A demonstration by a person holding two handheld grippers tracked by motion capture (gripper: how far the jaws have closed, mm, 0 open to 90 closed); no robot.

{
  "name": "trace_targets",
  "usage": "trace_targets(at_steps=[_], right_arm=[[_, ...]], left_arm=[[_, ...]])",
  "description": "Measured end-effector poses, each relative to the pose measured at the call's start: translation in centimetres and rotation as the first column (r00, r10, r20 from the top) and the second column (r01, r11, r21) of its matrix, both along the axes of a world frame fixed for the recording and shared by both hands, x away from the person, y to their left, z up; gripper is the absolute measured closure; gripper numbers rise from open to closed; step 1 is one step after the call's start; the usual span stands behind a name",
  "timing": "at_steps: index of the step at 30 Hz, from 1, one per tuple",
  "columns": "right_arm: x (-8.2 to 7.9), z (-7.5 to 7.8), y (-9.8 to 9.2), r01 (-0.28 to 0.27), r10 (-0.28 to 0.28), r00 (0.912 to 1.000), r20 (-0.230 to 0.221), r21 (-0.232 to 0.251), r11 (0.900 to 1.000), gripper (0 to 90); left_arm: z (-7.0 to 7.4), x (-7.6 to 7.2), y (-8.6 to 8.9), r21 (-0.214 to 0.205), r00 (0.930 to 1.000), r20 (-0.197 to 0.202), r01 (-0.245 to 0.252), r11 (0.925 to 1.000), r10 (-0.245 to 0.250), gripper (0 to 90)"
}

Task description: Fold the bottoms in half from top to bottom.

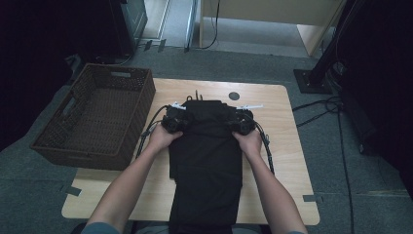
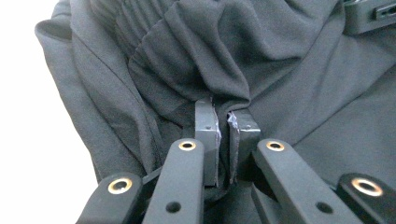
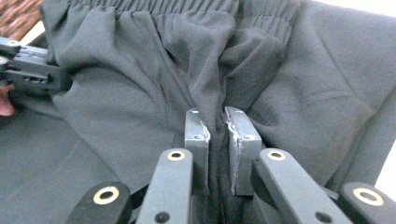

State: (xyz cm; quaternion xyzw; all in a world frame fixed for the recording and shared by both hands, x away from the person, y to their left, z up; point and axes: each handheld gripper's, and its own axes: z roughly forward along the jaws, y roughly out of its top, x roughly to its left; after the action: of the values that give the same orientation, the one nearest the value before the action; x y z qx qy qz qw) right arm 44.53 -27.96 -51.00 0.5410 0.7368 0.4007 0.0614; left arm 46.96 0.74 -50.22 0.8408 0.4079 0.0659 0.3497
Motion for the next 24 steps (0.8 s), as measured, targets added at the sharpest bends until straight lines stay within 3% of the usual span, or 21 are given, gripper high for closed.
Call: trace_targets(at_steps=[2,4,7,9,10,13,17,20,22,24], right_arm=[[1.1,0.1,0.5,0.016,-0.016,0.9997,0.018,-0.035,0.9993,79.1],[2.3,0.5,0.9,0.019,-0.019,0.9998,0.001,-0.073,0.9971,79.4],[3.1,1.5,1.1,0.046,-0.049,0.9976,-0.049,-0.065,0.9968,81.5],[3.0,2.5,0.8,0.05,-0.051,0.9982,-0.03,-0.027,0.9984,82.4],[2.7,3.3,0.6,0.042,-0.042,0.9991,0.007,-0.004,0.9991,82.4],[1.7,5.4,0.1,0.016,-0.018,0.9983,0.055,0.03,0.9994,82.5],[-1.6,7.3,-0.2,-0.057,0.054,0.9938,0.098,0.028,0.998,82.5],[-4.1,6.9,-0.3,-0.105,0.104,0.9915,0.079,0.01,0.9944,82.3],[-5.6,6.0,-0.3,-0.123,0.122,0.9905,0.062,0.004,0.9924,82.2],[-7.3,4.6,-0.2,-0.149,0.151,0.9877,0.042,-0.036,0.9882,82.2]], left_arm=[[0.1,0.9,-0.3,0.024,0.9995,0.009,-0.031,0.9992,0.031,84.3],[0.5,1.7,-0.5,0.029,0.9978,-0.015,-0.064,0.9976,0.064,84.5],[1.7,1.9,-0.2,-0.031,0.9941,-0.006,-0.108,0.9937,0.108,86.9],[3.0,1.6,0.4,-0.081,0.9948,0.021,-0.098,0.9919,0.1,87.3],[3.7,1.4,0.7,-0.107,0.9952,0.025,-0.091,0.9901,0.094,87.3],[5.4,0.0,1.6,-0.161,0.9961,0.057,-0.057,0.9853,0.067,87.3],[6.8,-3.8,1.9,-0.171,0.994,0.109,0.016,0.9851,0.002,87.1],[6.4,-6.4,1.9,-0.156,0.9936,0.101,0.065,0.9857,-0.049,86.7],[5.4,-7.9,1.9,-0.128,0.992,0.089,0.101,0.9867,-0.089,86.5],[4.4,-8.8,1.7,-0.112,0.9917,0.064,0.118,0.9866,-0.112,86.2]])
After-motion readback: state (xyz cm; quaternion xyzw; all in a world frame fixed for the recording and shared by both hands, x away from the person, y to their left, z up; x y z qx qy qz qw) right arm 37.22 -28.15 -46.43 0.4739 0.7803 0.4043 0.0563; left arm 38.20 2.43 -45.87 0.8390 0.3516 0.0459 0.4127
